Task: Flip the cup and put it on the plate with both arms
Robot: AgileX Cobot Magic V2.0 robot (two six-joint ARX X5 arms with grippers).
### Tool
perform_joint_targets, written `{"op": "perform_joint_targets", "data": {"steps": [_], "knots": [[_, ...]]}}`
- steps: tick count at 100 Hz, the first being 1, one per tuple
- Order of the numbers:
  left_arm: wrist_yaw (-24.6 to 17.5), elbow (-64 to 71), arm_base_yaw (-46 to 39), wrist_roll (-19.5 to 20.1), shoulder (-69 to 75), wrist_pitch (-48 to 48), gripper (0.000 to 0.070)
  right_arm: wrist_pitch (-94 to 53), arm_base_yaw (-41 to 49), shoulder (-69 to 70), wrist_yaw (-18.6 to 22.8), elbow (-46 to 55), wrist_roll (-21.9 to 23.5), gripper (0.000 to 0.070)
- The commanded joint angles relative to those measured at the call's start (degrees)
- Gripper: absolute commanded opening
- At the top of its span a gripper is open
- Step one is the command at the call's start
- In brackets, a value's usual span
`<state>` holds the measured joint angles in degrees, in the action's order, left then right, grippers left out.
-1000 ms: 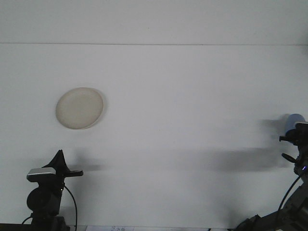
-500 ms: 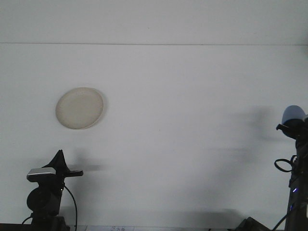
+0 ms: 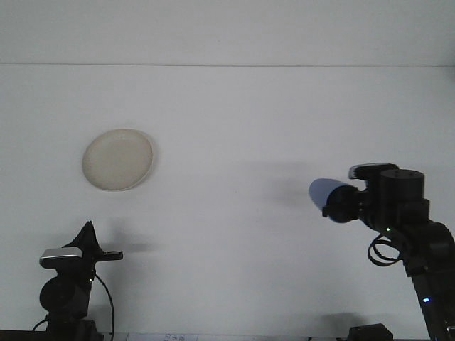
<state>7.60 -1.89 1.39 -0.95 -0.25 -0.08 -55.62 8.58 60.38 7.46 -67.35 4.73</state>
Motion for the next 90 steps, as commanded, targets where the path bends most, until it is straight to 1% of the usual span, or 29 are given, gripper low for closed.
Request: {"op": "perform_joint_targets", "data": {"steps": [1, 19, 38, 52, 65, 73, 77, 80, 90], "knots": [[0.07, 1.07, -0.02, -0.15, 0.07, 0.59, 0.0015, -3.63, 4.42, 2.71, 0.02, -2.12, -0.07, 0.0001], [0.07, 1.09, -0.02, -0.15, 0.07, 0.59, 0.0015, -7.08, 15.45, 10.32, 0.0, -2.91, 0.11, 0.0001], [0.07, 1.07, -0.02, -0.15, 0.07, 0.59, 0.0015, -7.19, 24.57, 18.97, -0.02, -2.93, 0.42, 0.0001], [0.09, 1.07, -0.02, -0.15, 0.09, 0.59, 0.0015, -6.99, 28.57, 24.02, -0.57, -2.95, 0.42, 0.0001], [0.07, 1.09, -0.02, -0.15, 0.07, 0.59, 0.0015, -6.97, 30.91, 26.95, -2.84, -2.95, 0.42, 0.0001], [0.07, 1.09, -0.02, -0.15, 0.07, 0.59, 0.0015, -6.67, 31.76, 27.98, -2.99, -2.95, 0.42, 0.0007], [0.07, 1.09, -0.02, -0.15, 0.07, 0.59, 0.0015, -6.54, 32.02, 28.28, -3.04, -2.95, 0.42, 0.0032], [0.07, 1.09, -0.02, -0.15, 0.07, 0.59, 0.0015, -6.49, 32.13, 28.33, -3.04, -2.95, 0.42, 0.0083], [0.07, 1.09, -0.02, -0.15, 0.07, 0.57, 0.0015, -5.66, 32.52, 28.35, -3.02, -2.97, 0.48, 0.0339]]}}
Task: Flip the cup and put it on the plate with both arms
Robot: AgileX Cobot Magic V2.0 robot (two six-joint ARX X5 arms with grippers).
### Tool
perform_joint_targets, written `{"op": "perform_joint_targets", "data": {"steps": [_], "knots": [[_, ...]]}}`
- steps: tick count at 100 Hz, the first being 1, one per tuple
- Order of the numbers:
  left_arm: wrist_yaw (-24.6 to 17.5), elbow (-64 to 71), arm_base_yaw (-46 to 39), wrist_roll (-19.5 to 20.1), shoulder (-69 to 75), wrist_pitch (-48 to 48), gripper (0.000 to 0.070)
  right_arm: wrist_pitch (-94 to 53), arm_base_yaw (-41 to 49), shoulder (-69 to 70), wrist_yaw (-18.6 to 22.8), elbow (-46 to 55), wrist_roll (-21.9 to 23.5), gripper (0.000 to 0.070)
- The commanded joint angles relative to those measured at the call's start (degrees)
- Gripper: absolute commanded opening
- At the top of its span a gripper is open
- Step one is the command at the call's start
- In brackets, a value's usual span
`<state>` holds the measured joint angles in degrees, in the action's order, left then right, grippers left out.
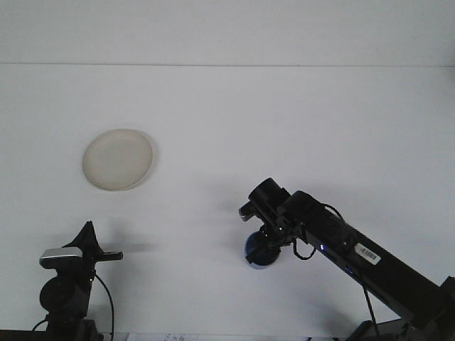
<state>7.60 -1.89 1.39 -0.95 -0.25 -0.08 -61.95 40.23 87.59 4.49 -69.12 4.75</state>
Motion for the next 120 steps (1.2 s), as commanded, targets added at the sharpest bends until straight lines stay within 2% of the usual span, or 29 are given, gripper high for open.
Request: {"op": "perform_joint_targets", "data": {"steps": [1, 5, 35, 51, 63, 83, 100, 105, 114, 120], "knots": [[0.07, 1.07, -0.02, -0.15, 0.07, 0.59, 0.0015, 0.68, 0.92, 1.14, -0.07, -1.22, 0.46, 0.0358], [0.07, 1.07, -0.02, -0.15, 0.07, 0.59, 0.0015, 0.59, 0.96, 1.11, -0.07, -1.49, 0.39, 0.0391], [0.07, 1.09, -0.04, -0.15, 0.07, 0.59, 0.0015, -0.28, -0.04, -7.61, -0.72, -5.03, -2.95, 0.0391], [0.07, 1.07, -0.02, -0.15, 0.07, 0.59, 0.0015, 0.52, -0.98, -20.85, -7.28, -3.13, -3.1, 0.0391], [0.07, 1.09, -0.02, -0.15, 0.07, 0.59, 0.0015, 6.6, -0.96, -35.47, -11.02, 3.5, -3.04, 0.0391], [0.07, 1.07, -0.02, -0.15, 0.07, 0.59, 0.0015, 20.04, -0.92, -60.85, -10.95, 20.5, -1.95, 0.039], [0.07, 1.07, -0.02, -0.33, 0.07, 0.61, 0.0015, 22.1, -0.92, -75.69, -10.93, 27.98, -1.95, 0.039], [0.07, 1.09, -0.02, -2.49, 0.07, 0.59, 0.0015, 21.62, -0.92, -78.2, -10.78, 28.92, -1.88, 0.039], [0.07, 1.07, -0.02, -9.22, 0.07, 0.61, 0.0015, 19.85, -0.87, -80.98, -10.49, 29.62, -1.66, 0.039], [0.07, 1.07, -0.02, -12.28, 0.07, 1.25, 0.0015, 19.19, -0.87, -81.44, -10.51, 29.62, -1.66, 0.039]]}}
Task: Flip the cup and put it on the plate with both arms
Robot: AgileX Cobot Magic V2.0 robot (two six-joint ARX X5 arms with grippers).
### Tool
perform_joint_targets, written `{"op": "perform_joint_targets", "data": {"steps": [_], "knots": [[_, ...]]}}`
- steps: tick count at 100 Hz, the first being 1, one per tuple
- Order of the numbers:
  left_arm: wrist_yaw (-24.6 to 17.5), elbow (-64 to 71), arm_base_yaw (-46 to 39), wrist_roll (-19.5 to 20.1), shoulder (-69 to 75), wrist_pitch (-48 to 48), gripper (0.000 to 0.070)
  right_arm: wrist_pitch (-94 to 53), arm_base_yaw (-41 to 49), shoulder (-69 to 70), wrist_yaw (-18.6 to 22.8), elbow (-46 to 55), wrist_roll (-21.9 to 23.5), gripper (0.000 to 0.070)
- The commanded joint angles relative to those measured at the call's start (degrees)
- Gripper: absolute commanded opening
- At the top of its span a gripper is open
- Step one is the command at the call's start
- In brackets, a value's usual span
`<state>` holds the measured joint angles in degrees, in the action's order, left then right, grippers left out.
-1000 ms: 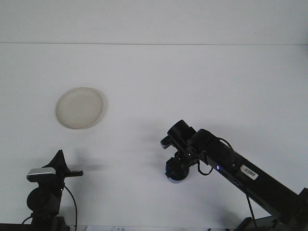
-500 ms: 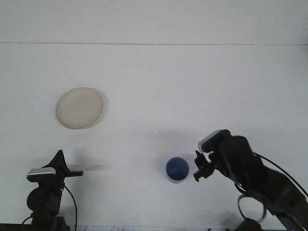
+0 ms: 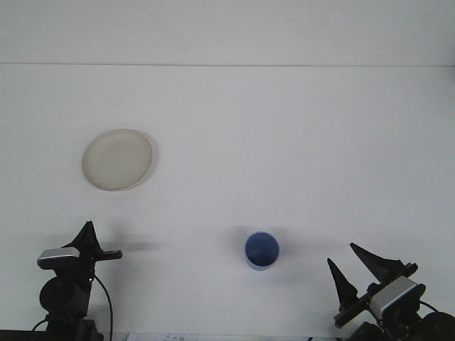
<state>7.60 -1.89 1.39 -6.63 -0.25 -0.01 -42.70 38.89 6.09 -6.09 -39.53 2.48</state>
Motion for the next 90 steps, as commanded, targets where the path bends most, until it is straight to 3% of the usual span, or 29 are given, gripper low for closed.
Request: {"op": "perform_joint_targets", "data": {"steps": [1, 8, 18, 38, 44, 54, 65, 71, 90], "knots": [[0.07, 1.09, -0.02, -6.88, 0.07, 1.4, 0.0015, -0.17, 0.46, 0.02, 0.07, 0.02, 0.66, 0.039], [0.07, 1.09, -0.02, -9.27, 0.07, 2.73, 0.0015, -0.66, 0.46, -0.04, 0.09, 0.02, 0.76, 0.039], [-0.35, 0.46, -0.02, -16.04, 0.07, 3.43, 0.0012, -0.61, 0.46, -0.02, 0.07, 0.02, 0.74, 0.039], [-11.98, -10.84, 0.13, -19.54, -2.93, -3.08, 0.0012, -0.61, 0.46, -0.02, -0.13, 0.02, 0.72, 0.039], [-14.75, -16.35, 0.31, -17.59, -6.36, -7.06, 0.0012, -0.61, 0.46, -0.02, -0.15, 0.02, 0.72, 0.039], [-21.27, -26.43, 1.07, -10.97, -14.8, -13.77, 0.004, -0.59, 0.46, -0.02, -0.15, 0.02, 0.72, 0.039], [-30.38, -37.46, 3.23, -5.09, -25.88, -21.16, 0.0309, -0.59, 0.46, -0.02, -0.15, 0.02, 0.72, 0.039], [-34.16, -43.39, 5.57, -1.95, -32.26, -26.53, 0.0418, -0.59, 0.46, -0.02, -0.17, 0.02, 0.72, 0.039], [-35.41, -57.57, 18.73, 2.1, -49.11, -39.43, 0.0471, -0.57, 0.46, -0.02, -0.2, 0.02, 0.7, 0.039]]}}
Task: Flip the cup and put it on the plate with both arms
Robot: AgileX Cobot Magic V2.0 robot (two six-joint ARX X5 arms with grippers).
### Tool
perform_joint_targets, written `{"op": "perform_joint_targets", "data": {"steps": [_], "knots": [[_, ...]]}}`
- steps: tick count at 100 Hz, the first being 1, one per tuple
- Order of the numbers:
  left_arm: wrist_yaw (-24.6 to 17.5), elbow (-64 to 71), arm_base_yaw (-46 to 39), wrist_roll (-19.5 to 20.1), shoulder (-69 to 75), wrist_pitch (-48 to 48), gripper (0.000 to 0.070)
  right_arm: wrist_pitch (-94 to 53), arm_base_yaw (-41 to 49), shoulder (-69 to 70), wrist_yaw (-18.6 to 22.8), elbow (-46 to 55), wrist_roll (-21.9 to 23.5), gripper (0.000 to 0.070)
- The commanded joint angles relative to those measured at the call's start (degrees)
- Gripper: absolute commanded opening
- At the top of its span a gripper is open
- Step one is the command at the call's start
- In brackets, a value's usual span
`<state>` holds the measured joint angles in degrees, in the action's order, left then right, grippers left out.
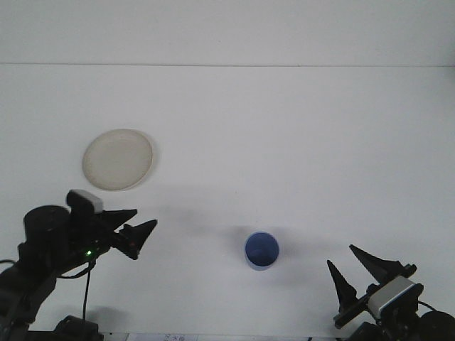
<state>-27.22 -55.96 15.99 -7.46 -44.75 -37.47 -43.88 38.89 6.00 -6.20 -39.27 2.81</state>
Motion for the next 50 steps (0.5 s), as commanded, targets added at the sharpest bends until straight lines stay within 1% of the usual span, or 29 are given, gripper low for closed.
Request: {"op": "perform_joint_targets", "data": {"steps": [1, 11, 27, 37, 50], "knots": [[-0.57, -3.98, 4.94, 2.95, -5.35, -2.21, 0.0471, 0.61, 0.46, 0.07, -0.09, -0.24, 0.37, 0.039], [0.55, -8.44, 13.33, 2.62, -12.68, -3.19, 0.0469, 0.61, 0.46, 0.07, -0.15, -0.24, 0.26, 0.039], [5.84, -14.27, 25.03, -0.15, -24.2, -2.67, 0.0468, 0.57, 0.46, 0.07, -0.15, -0.24, 0.2, 0.039], [7.5, -18.38, 29.75, -1.27, -31.56, -2.71, 0.0468, 0.57, 0.46, 0.07, -0.17, -0.24, 0.17, 0.039], [8.13, -23.54, 33.64, -2.49, -40.13, -2.75, 0.0469, 0.57, 0.46, 0.07, -0.33, -0.24, -0.02, 0.039]]}}
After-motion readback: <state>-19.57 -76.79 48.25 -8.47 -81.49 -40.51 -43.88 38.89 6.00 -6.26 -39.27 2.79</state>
